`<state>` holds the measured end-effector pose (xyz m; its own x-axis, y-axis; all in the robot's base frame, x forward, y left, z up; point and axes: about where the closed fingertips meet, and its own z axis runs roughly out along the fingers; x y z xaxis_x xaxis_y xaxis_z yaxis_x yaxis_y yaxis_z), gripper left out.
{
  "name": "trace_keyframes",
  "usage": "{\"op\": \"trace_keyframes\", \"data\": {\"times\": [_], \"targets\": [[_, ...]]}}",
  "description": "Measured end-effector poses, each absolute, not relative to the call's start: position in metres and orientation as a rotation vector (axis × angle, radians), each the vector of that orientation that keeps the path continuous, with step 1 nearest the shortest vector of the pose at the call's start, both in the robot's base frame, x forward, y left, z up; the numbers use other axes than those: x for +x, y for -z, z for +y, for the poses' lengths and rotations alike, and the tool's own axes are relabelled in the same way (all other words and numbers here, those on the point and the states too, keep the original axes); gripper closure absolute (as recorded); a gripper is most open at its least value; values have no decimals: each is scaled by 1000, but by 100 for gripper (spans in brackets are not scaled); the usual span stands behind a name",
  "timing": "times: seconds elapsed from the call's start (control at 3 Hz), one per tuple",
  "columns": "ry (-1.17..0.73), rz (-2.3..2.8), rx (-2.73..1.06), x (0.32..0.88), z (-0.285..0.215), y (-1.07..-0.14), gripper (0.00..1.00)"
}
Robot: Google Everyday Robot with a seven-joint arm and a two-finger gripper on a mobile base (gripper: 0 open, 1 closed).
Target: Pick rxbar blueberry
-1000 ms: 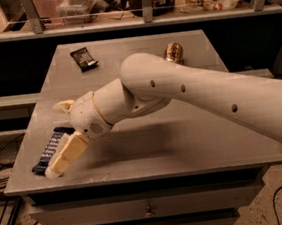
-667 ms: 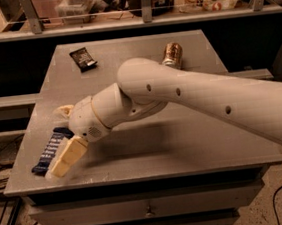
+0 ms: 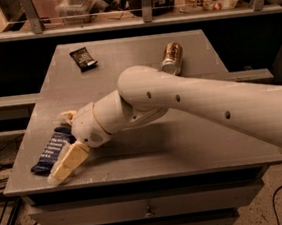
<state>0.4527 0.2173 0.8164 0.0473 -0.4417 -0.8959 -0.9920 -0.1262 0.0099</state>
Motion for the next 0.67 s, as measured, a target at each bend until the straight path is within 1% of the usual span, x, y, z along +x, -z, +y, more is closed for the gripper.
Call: {"op": "trace_keyframes", "data": {"times": [0.67], "targets": [[-1000,1488,-1639,453,211,-817,61]]}}
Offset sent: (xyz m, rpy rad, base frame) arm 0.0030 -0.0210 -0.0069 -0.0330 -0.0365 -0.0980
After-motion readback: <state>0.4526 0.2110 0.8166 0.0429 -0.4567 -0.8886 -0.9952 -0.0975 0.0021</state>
